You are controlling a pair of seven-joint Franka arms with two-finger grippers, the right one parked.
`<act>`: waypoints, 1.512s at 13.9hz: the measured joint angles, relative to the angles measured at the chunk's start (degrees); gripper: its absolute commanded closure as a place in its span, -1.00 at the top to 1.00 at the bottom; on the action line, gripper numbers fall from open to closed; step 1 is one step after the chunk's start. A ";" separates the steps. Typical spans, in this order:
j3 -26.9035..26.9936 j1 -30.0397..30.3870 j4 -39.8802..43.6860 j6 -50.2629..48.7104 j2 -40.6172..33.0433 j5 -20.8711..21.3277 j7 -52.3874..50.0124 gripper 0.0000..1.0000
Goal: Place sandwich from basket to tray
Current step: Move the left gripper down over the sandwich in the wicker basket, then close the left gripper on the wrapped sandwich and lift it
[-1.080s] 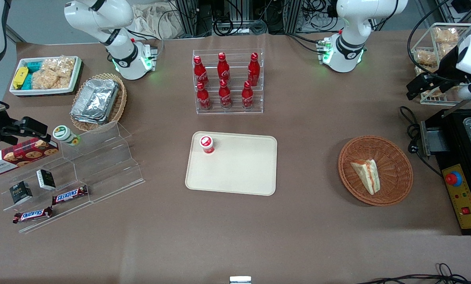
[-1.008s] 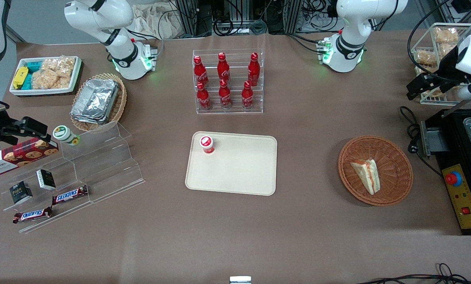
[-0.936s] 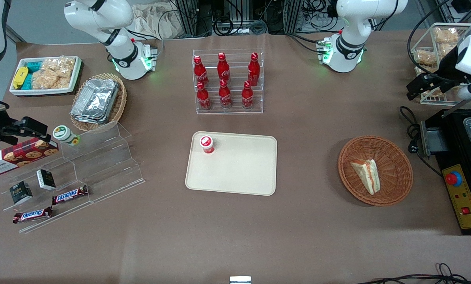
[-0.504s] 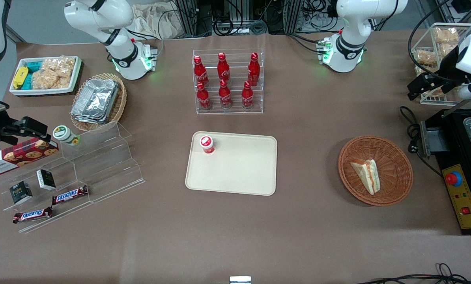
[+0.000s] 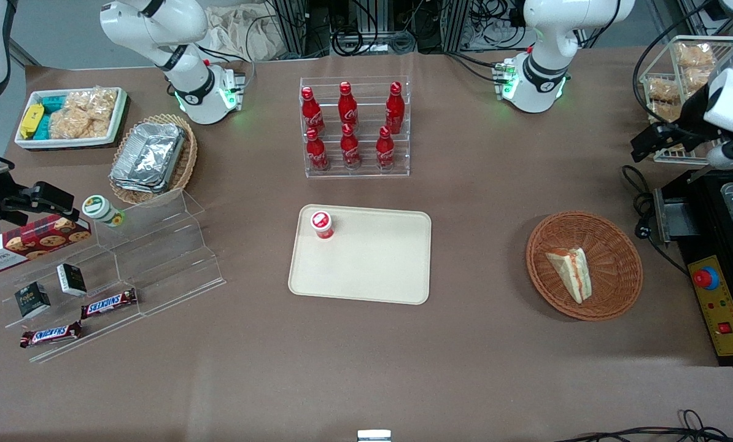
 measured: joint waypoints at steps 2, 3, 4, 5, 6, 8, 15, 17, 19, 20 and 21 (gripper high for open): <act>0.00 0.00 0.00 2.05 2.82 -0.01 0.00 1.00; 0.00 0.00 -0.01 3.23 4.33 -0.01 0.00 1.00; 0.00 0.00 0.00 4.56 5.85 -0.02 0.00 1.00; 0.00 0.00 0.04 5.99 7.53 -0.02 0.00 1.00; 0.00 0.00 0.30 7.23 9.36 -0.02 0.00 1.00; 0.00 0.00 1.85 9.01 13.65 -0.02 0.00 1.00; -0.08 -0.26 3.99 21.58 26.92 -0.01 -2.97 1.00; -0.19 -0.61 4.01 24.99 29.84 -0.01 -5.70 1.00; -0.38 -0.96 4.01 28.10 32.35 0.00 -8.54 1.00; -0.39 -1.33 3.97 29.34 33.52 0.00 -9.64 1.00; -0.40 -1.65 3.86 30.70 34.64 0.00 -10.85 1.00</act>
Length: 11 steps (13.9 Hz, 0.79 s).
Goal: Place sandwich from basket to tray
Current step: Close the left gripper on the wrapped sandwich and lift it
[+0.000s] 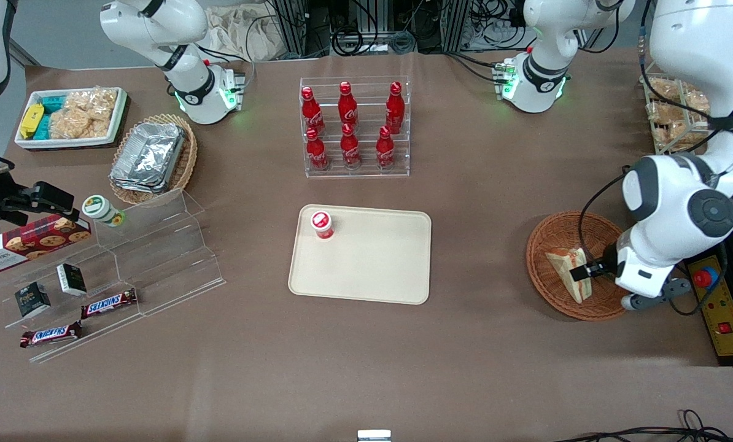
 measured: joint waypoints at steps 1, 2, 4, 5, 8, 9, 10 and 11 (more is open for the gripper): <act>0.00 -0.20 -0.17 1.41 1.05 0.00 -1.45 1.00; 0.00 -0.31 -0.39 2.54 1.97 0.02 -2.53 1.00; 0.00 -0.46 -0.90 3.86 3.50 0.22 -3.33 1.00; 0.00 -0.52 -1.34 4.15 3.98 1.25 -3.40 1.00; 0.01 -0.52 -2.83 4.40 4.57 4.85 -4.09 0.59; 0.01 -0.52 -3.01 4.43 4.60 4.96 -4.09 0.30; 0.01 -0.52 -3.05 4.43 4.60 5.01 -4.09 0.06; 0.01 -0.52 -3.05 4.43 4.60 5.03 -4.10 -0.15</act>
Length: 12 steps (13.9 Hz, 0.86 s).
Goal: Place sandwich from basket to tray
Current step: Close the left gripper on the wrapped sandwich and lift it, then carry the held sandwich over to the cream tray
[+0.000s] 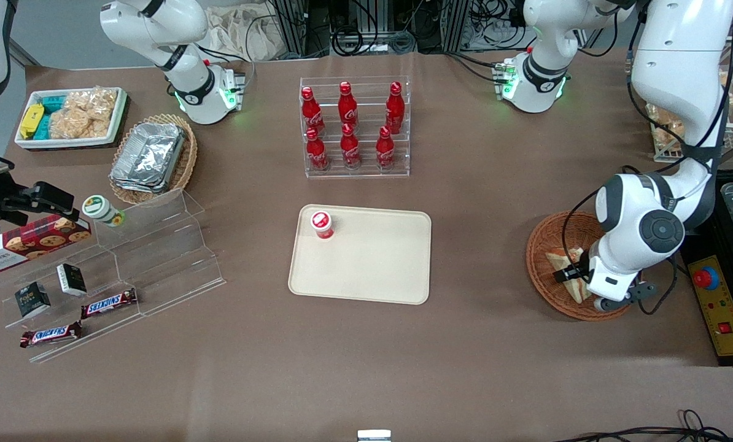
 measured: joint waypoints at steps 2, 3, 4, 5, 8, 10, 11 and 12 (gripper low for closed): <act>0.00 0.00 0.01 0.00 -0.02 0.03 -0.32 -0.49; 0.00 0.00 0.04 0.00 -0.09 0.04 -0.51 -0.61; 0.00 0.00 0.20 0.01 -0.24 0.05 -0.63 -0.66; 0.00 0.00 0.52 -0.08 -0.55 0.06 -0.65 -0.70; -0.25 -0.26 4.52 -6.87 -2.75 0.08 -0.65 -0.81; -0.37 -1.53 9.99 -15.62 -4.71 0.09 -0.64 -0.86; -0.47 -2.48 12.90 -20.05 -5.66 0.10 -0.64 -0.89; -0.58 -3.59 15.66 -24.08 -6.52 0.09 -0.67 -0.93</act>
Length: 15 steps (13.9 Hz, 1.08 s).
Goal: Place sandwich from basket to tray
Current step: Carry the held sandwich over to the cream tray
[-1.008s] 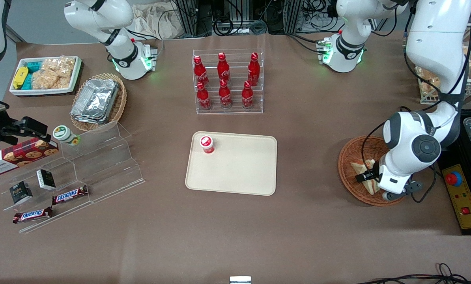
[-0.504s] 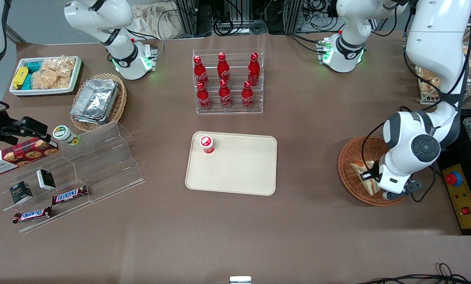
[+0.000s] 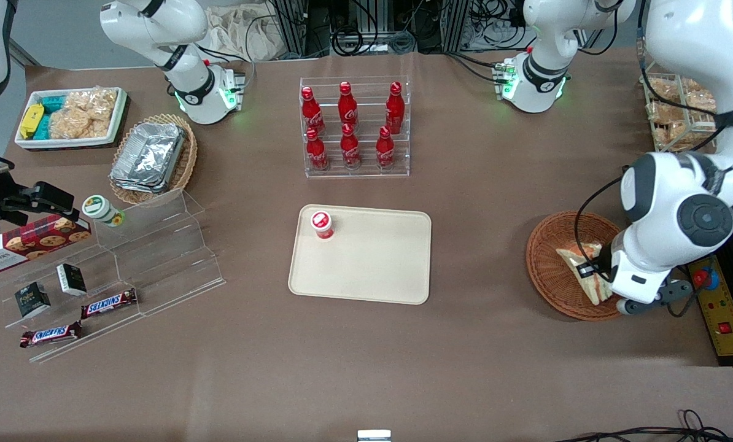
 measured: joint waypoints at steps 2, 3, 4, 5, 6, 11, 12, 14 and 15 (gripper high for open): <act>-0.52 -2.12 5.07 -6.65 -1.34 -0.02 -0.52 -0.98; -1.21 -2.98 7.55 -9.73 -1.80 -0.02 -0.92 -1.00; -2.07 -3.75 9.98 -12.77 -2.12 -0.03 -1.76 -1.00; -3.12 -4.55 12.39 -15.71 -2.36 -0.03 -3.42 -1.00; -4.20 -5.42 14.50 -18.17 -2.56 -0.03 -5.27 -1.00; -9.65 -12.52 19.16 -22.54 -2.70 -0.02 -20.03 -1.00; -10.01 -14.67 19.15 -22.54 -2.54 -0.02 -23.05 -1.00; -10.17 -18.58 19.08 -22.23 -1.29 -0.02 -27.15 -1.00; -10.18 -20.12 18.97 -21.13 -0.07 -0.02 -28.92 -1.00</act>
